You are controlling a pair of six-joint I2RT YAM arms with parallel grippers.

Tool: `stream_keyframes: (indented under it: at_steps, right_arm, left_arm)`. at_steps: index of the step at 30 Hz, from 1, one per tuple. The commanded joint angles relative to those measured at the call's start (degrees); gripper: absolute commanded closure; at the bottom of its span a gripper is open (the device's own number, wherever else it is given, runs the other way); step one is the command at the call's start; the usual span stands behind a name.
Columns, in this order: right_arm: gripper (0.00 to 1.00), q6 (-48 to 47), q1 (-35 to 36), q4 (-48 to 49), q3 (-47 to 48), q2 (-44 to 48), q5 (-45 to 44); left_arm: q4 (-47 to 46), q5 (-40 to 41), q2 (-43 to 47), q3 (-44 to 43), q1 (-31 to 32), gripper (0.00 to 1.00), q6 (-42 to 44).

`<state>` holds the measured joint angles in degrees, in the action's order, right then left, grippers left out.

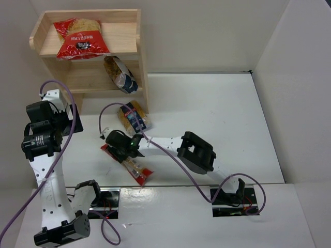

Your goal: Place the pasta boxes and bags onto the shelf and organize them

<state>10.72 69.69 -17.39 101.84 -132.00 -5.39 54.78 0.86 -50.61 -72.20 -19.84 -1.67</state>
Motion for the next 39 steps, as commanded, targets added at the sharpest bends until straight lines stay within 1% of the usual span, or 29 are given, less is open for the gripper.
stream_keyframes:
  at_steps: [1, 4, 11, 18, 23, 27, 31, 33, 35, 39]
  right_arm:
    - [1.00, -1.5, -3.2, -13.9, -2.8, 4.1, 0.1]
    - [1.00, -1.5, -4.9, -14.7, -2.1, 7.5, 0.1]
    - [1.00, -2.1, -6.0, -15.3, -1.6, 12.9, -0.4]
    - [1.00, -1.6, -9.7, -16.5, 3.3, 15.9, -0.4]
    - [1.00, -2.9, -12.6, -16.0, 5.0, 15.9, -2.5]
    - [1.00, -4.9, -13.2, -13.5, 6.1, 12.5, -2.0]
    - [1.00, -8.0, -13.2, -10.7, 6.7, 6.9, -1.5]
    - [1.00, -8.0, -12.6, -10.0, 6.7, 5.3, -1.5]
    - [1.00, -9.3, -10.4, -10.0, 8.0, 4.2, -0.7]
    - [1.00, -11.4, -7.0, -7.6, 6.5, 5.9, -2.0]
  left_arm:
    - [-2.8, -1.1, 1.8, 0.7, -0.4, 0.00, 0.5]
    - [-2.8, -1.7, 2.4, 0.7, -0.4, 0.00, 0.5]
    - [-2.3, -2.9, 2.9, 0.0, -0.4, 0.00, 0.0]
    - [-1.8, -3.4, 3.4, 0.0, -0.4, 0.00, 0.0]
    - [-1.8, -3.9, 3.4, 0.0, -0.4, 0.00, 0.0]
    - [-1.8, -4.5, 3.4, 0.0, -0.4, 0.00, 0.0]
    - [-1.8, -5.0, 3.4, 0.0, -0.4, 0.00, 0.0]
    - [-1.8, -5.0, 3.9, 0.0, -0.4, 0.00, 0.0]
    - [-1.8, -5.0, 3.9, 0.0, -0.4, 0.00, 0.0]
    - [-1.8, -5.0, 3.9, 0.0, -0.4, 0.00, 0.0]
